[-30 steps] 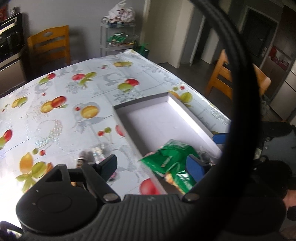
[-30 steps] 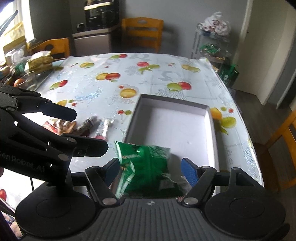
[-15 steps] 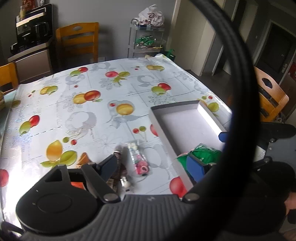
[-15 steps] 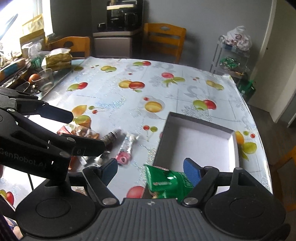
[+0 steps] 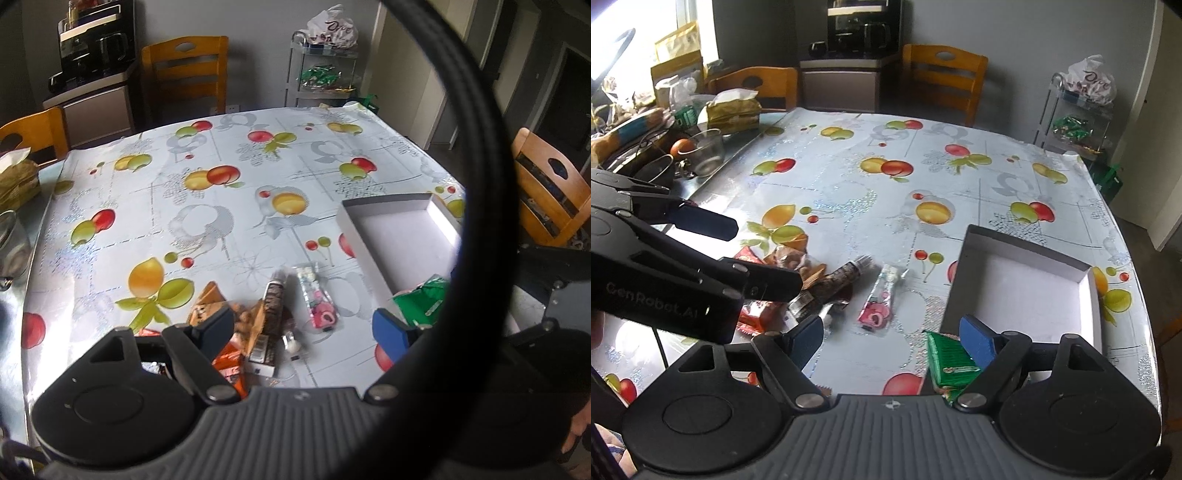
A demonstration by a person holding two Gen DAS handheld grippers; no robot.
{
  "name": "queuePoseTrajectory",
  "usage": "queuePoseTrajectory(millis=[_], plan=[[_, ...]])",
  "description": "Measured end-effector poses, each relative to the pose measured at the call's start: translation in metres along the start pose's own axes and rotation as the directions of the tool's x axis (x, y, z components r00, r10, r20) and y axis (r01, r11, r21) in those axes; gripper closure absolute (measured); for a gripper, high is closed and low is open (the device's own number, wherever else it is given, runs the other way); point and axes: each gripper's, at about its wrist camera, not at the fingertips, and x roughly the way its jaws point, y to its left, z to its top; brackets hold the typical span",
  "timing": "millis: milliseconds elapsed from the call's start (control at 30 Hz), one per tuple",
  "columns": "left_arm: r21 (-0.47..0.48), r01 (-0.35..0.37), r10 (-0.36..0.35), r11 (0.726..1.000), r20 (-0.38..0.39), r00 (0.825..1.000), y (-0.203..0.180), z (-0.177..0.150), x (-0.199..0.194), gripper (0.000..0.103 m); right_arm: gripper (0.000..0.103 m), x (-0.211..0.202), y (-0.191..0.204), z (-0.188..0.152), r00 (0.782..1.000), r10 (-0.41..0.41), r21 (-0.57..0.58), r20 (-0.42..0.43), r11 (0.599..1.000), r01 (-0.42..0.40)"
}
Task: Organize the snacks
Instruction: 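Move both tools back over the remaining snacks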
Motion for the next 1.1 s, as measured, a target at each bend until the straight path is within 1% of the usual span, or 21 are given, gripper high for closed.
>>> queuePoseTrajectory(millis=[167, 333, 433, 667, 867, 1100], plan=[[-0.016, -0.007, 0.007, 1.000, -0.002, 1.000, 0.012, -0.005, -0.002, 0.021, 0.021, 0.000, 0.010, -0.001, 1.000, 0.016, -0.009, 0.000, 1.000, -0.016], [-0.042, -0.031, 0.030, 0.999, -0.011, 0.999, 0.034, -0.015, -0.005, 0.021, 0.019, 0.000, 0.018, -0.002, 0.999, 0.032, -0.020, 0.000, 0.999, -0.032], [-0.063, -0.058, 0.056, 0.996, -0.030, 0.998, 0.053, -0.027, -0.005, 0.021, 0.019, 0.002, 0.024, -0.005, 0.999, 0.036, -0.034, -0.006, 0.999, -0.037], [-0.100, -0.107, 0.100, 0.989, -0.078, 0.992, 0.088, -0.054, -0.003, 0.021, 0.019, 0.012, 0.040, -0.013, 0.996, 0.081, -0.064, -0.041, 0.995, -0.083], [-0.096, -0.125, 0.116, 0.988, -0.094, 0.989, 0.090, -0.063, 0.005, 0.021, 0.019, 0.021, 0.054, -0.019, 0.991, 0.108, -0.080, -0.081, 0.990, -0.114], [-0.096, -0.106, 0.098, 0.990, -0.087, 0.991, 0.088, -0.066, 0.026, 0.021, 0.019, 0.036, 0.060, -0.033, 0.983, 0.118, -0.077, -0.143, 0.989, -0.129]])
